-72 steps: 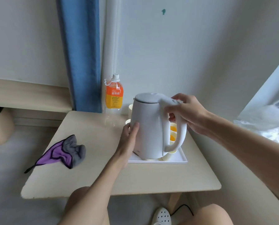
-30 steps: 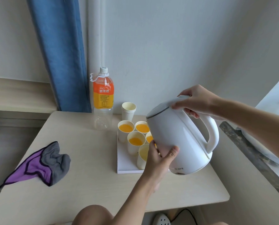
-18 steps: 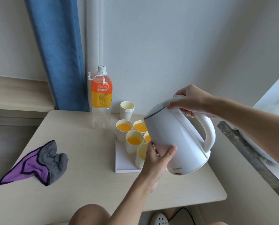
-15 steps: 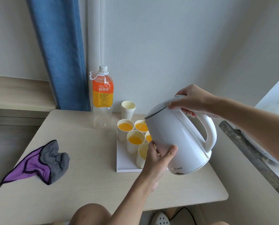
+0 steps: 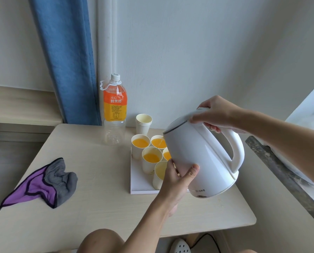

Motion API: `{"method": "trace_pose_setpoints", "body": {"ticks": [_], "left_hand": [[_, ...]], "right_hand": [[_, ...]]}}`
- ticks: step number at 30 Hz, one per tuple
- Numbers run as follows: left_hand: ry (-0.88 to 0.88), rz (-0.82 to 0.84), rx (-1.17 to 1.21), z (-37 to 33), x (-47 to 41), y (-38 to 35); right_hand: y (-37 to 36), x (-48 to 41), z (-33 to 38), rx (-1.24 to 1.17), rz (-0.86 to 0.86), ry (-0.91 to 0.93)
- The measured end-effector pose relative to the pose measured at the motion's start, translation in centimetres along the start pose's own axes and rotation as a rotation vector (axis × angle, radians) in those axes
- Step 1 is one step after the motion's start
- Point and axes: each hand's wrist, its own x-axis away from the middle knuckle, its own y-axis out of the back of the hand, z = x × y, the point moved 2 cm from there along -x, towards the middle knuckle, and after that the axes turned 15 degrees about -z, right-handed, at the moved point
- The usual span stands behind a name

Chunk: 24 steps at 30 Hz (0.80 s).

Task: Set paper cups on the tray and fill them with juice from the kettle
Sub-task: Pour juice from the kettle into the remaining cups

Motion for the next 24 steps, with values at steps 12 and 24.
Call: {"method": "trace_pose_setpoints", "body": {"ticks": [12,24], "left_hand": [[0.014,0.011,-0.003,-0.04,0.34,-0.14],[0.015,0.033,-0.027,-0.13,0.66,-0.35]], "right_hand": [[0.24,0.37,-0.09,0.019,-0.001,-0.009],[0.48,0.77,-0.34,0.045,-0.015,-0.012]]}}
